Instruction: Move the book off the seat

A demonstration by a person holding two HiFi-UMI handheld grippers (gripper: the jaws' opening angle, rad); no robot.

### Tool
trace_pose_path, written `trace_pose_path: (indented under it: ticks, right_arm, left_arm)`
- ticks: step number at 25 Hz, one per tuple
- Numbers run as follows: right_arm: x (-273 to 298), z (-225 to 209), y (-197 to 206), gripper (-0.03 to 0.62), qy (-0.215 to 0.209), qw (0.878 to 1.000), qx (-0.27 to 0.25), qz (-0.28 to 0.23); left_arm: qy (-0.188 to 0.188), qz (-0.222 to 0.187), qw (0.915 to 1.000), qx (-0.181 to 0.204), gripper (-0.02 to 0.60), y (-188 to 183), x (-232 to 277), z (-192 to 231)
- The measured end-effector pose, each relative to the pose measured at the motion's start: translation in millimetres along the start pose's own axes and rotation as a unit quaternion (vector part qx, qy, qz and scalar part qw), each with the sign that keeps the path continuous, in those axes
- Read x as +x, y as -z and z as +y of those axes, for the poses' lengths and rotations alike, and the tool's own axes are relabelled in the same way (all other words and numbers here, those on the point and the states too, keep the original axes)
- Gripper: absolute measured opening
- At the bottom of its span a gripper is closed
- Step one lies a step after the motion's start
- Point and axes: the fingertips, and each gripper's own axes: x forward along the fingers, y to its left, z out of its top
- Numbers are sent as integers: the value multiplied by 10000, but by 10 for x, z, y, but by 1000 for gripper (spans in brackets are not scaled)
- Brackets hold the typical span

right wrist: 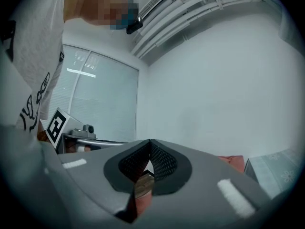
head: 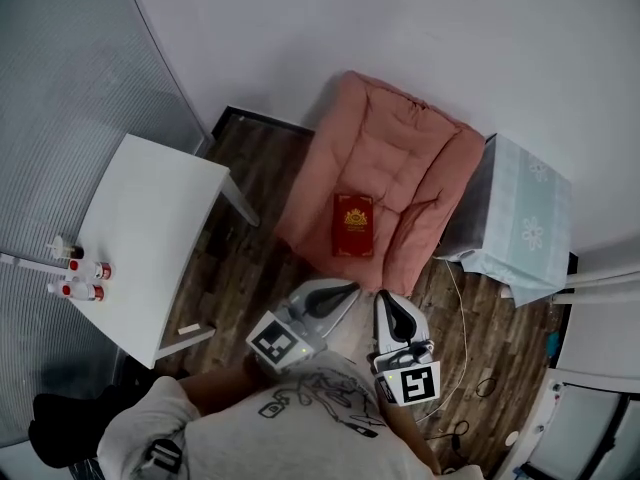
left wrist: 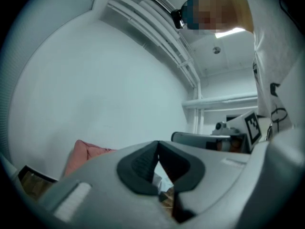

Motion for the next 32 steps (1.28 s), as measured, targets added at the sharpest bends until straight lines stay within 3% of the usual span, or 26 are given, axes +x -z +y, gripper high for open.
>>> trace_pose_path:
  ticks: [8,13,25,32]
  right_arm:
    - [675,-489,-8,6,165,9998,87,-98]
    - [927,-731,185,6,280,9995,153,38]
    - [1157,-1170,422,6,-62,9992,254,307]
    - [1221,-1467,950,28,-252,9965,473,647]
  left_arm:
    - [37,60,10000,-7,2,-52,401,674]
    - [-72,198,9998,3,2,39,580,1041]
    - [-350,520,9980,-34,41,318,1063,1262]
    - [-619,911,9936,-258,41,839,1259,1568]
